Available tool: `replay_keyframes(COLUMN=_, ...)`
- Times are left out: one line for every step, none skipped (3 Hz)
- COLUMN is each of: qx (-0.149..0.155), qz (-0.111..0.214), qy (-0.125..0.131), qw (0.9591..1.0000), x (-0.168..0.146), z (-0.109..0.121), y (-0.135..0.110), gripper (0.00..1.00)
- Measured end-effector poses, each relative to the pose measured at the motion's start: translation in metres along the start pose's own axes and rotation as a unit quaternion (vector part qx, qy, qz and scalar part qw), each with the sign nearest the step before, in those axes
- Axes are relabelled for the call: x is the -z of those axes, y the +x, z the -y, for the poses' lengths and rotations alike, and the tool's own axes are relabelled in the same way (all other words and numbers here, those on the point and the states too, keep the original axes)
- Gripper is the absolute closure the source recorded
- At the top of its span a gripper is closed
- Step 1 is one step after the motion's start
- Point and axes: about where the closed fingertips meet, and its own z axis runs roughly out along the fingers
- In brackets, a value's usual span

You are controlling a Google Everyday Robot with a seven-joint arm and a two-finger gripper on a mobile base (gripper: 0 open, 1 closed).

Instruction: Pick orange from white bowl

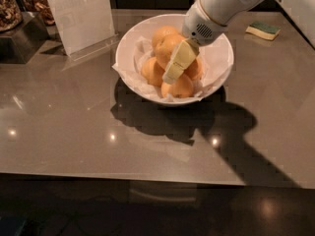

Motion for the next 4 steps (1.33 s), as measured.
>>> replay_keyframes(qx=0.0, qz=0.0, qy=0.0, qw=1.0, x=-0.0002, z=0.0001, y=-0.0002, gripper=0.19)
replay_keyframes(qx=0.0, qz=0.0, qy=0.0, qw=1.0, x=-0.0002, z=0.0001, y=-0.0002, gripper=0.42)
replay_keyframes(qx=0.0, qz=0.0, qy=0.0, qw=1.0, x=-0.0003, z=0.0001, y=-0.0002, gripper=0.65)
replay_keyframes(qx=0.0, qz=0.0, qy=0.0, qw=1.0, x=-0.0004, z=0.0001, y=-0.0002, gripper=0.89)
